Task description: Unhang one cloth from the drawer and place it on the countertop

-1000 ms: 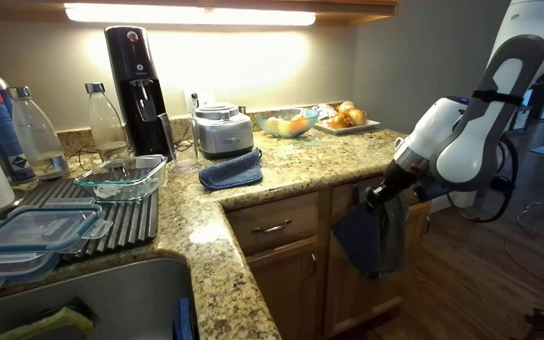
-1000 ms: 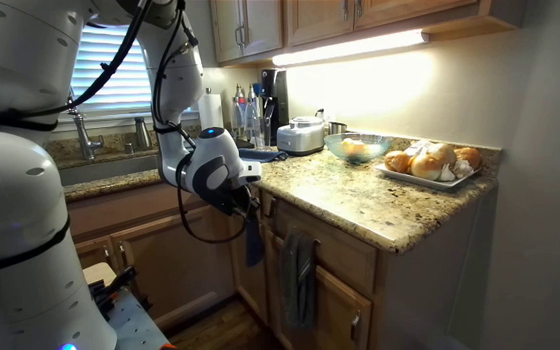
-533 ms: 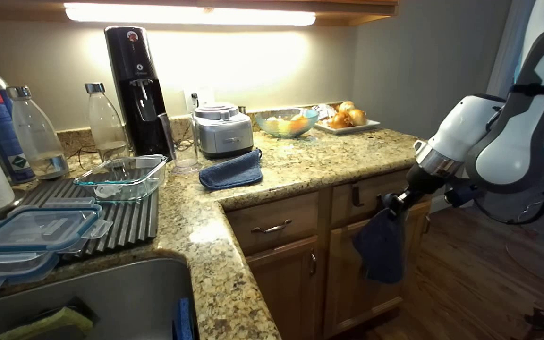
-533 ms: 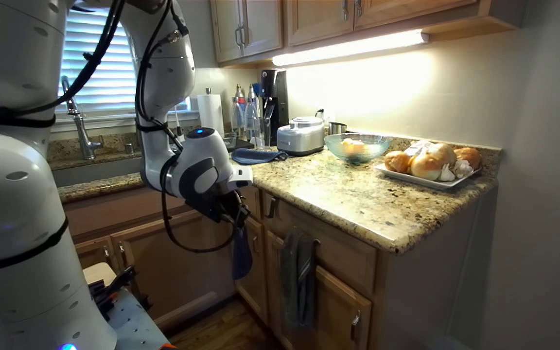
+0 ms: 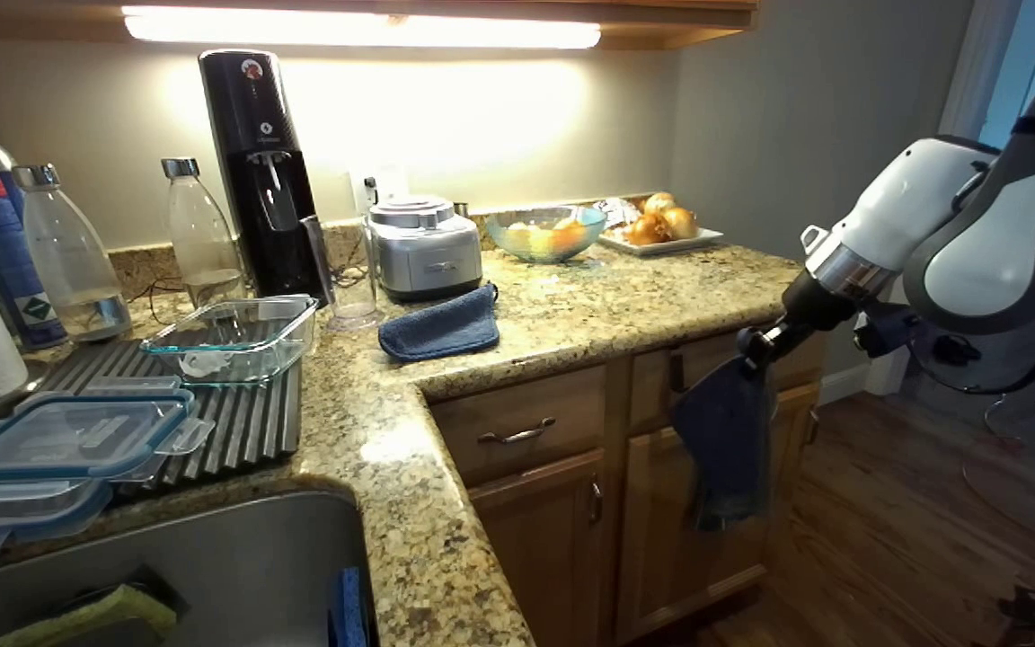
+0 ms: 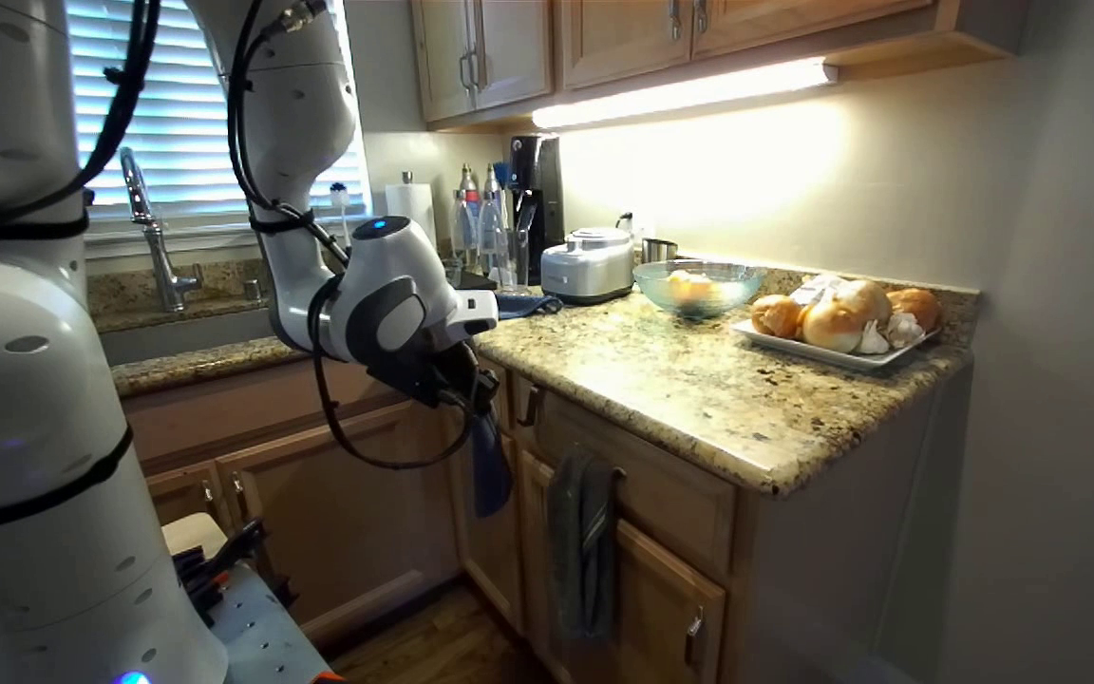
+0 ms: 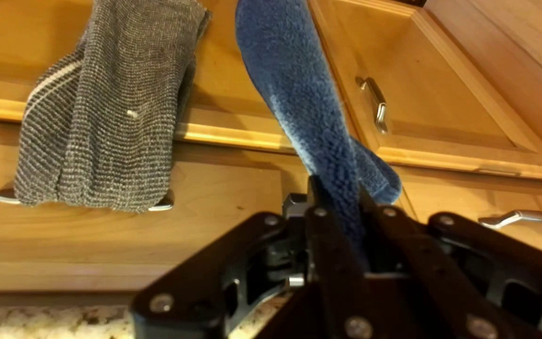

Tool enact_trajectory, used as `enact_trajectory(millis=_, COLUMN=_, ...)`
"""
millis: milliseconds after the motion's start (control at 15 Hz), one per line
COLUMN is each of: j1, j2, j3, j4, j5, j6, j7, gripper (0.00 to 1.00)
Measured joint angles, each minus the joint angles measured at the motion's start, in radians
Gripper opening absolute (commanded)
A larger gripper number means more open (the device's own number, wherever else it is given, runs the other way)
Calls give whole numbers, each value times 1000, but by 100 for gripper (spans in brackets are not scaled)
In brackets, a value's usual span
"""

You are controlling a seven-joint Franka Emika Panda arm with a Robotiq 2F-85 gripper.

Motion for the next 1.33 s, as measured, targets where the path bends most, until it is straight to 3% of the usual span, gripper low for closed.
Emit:
enact_trajectory(millis=400, j1=0, j2=-128, j3=-11, j4=-2, j5=4, j6=-40, j7=-4, gripper=9)
enact_trajectory(millis=667, j1=27, j2=-239, j3=-79, j4=16, j5=9, j6=-139, j7=-24, gripper=9)
enact_trajectory(millis=1067, j1=-63, j2=-290, j3=-60, j4=86, j5=10, j6=-161, j7=-50, gripper=9)
enact_trajectory(millis=1333, j1=-137, j2=-246, j3=-13, j4=131, j5=21, j6=-64, j7=-73, gripper=8)
